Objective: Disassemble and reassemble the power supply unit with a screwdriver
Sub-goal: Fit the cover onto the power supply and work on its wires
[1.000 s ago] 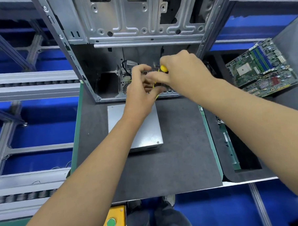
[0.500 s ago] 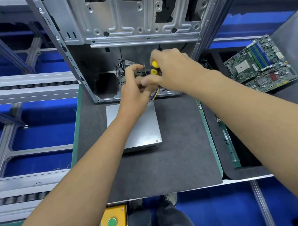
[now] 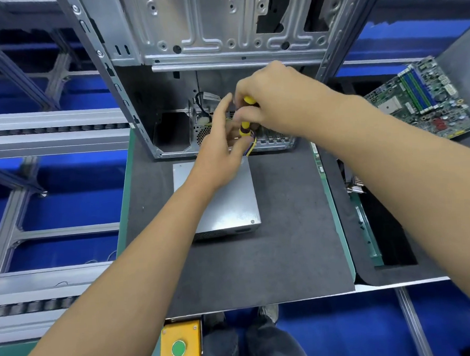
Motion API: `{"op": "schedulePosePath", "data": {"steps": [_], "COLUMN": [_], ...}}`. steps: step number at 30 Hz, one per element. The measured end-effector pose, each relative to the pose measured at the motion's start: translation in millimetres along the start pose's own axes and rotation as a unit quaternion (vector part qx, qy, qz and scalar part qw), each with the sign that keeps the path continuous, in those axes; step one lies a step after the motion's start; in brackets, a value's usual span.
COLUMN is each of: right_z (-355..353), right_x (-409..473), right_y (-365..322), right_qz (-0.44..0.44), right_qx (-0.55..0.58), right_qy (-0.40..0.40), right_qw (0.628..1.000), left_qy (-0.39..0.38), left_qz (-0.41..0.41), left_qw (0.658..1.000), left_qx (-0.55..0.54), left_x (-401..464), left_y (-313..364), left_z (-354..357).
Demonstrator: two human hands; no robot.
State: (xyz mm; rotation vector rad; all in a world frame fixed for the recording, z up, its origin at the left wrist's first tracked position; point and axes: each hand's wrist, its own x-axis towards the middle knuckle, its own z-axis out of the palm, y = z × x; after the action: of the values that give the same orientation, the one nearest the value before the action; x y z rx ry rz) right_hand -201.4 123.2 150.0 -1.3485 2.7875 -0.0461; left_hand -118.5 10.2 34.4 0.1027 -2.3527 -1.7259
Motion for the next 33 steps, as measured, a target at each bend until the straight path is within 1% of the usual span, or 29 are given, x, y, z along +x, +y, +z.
{"op": "schedulePosePath", "data": {"steps": [2,3,5,7,8,9,10,11,13,14,15,16,18,20,21,23,26,31,33], "right_z": [8.0,13.9,27.9,42.7,48.3,53.4,58.5,64.0,73.6,76.5,78.2,78.2,79.0,84.9,88.7,98.5,114.7,126.5,128.0], "right_x": [2.8,1.9,-3.6,-9.9,-12.1,-13.4,-14.5,-14.9,-17.2,-20.6,-24.5,-31.1,-50.2,-77.2,-91.1,-114.5,-135.5,-144.6,-145.2], "right_y": [0.2,0.1,0.2,0.7,0.4,-0.2,-0.6,-0.8,-1.3,-1.0,-1.7,-2.6,-6.8,-10.7,-13.3,-19.9,-28.1,-36.3,-38.9], "right_qz": [0.046,0.072,0.108,0.125,0.139,0.151,0.155,0.156,0.167,0.181,0.197,0.212,0.237,0.261,0.275,0.302,0.33,0.319,0.317], "right_qx": [-0.018,0.007,0.126,0.25,0.29,0.319,0.331,0.324,0.306,0.312,0.334,0.376,0.496,0.588,0.619,0.651,0.668,0.678,0.676], "right_qy": [0.019,0.032,0.052,0.076,0.094,0.103,0.098,0.079,0.048,0.059,0.087,0.122,0.173,0.179,0.173,0.157,0.152,0.167,0.169], "right_qw": [0.999,0.997,0.985,0.957,0.942,0.93,0.926,0.93,0.936,0.931,0.918,0.894,0.818,0.744,0.715,0.679,0.649,0.641,0.643], "left_qy": [0.038,0.058,0.101,0.151,0.168,0.169,0.149,0.11,0.007,-0.033,-0.061,-0.077,-0.083,-0.068,-0.062,-0.052,-0.045,-0.05,-0.046], "left_qz": [-0.01,-0.014,-0.023,-0.037,-0.045,-0.053,-0.054,-0.042,0.018,0.053,0.08,0.099,0.117,0.124,0.123,0.115,0.113,0.089,0.078], "left_qw": [0.998,0.996,0.992,0.986,0.984,0.984,0.987,0.992,0.992,0.984,0.976,0.969,0.963,0.96,0.96,0.961,0.962,0.963,0.963], "left_qx": [-0.044,-0.063,-0.07,-0.052,-0.042,-0.025,0.001,0.037,0.125,0.164,0.193,0.211,0.229,0.24,0.243,0.246,0.244,0.251,0.254], "left_x": [-4.8,-8.1,-17.1,-31.5,-40.0,-48.8,-58.6,-68.6,-88.4,-97.1,-104.3,-109.8,-116.3,-118.2,-117.9,-117.4,-118.0,-117.2,-117.1], "left_y": [0.6,0.4,-1.4,-5.4,-7.3,-9.7,-12.5,-15.4,-18.6,-20.2,-22.5,-24.8,-27.9,-29.9,-30.6,-31.4,-32.1,-27.6,-25.1], "left_z": [5.1,6.3,6.1,2.2,-0.5,-3.1,-4.7,-5.2,-2.5,0.2,3.0,5.7,10.1,11.8,11.9,10.7,10.6,12.4,13.3]}}
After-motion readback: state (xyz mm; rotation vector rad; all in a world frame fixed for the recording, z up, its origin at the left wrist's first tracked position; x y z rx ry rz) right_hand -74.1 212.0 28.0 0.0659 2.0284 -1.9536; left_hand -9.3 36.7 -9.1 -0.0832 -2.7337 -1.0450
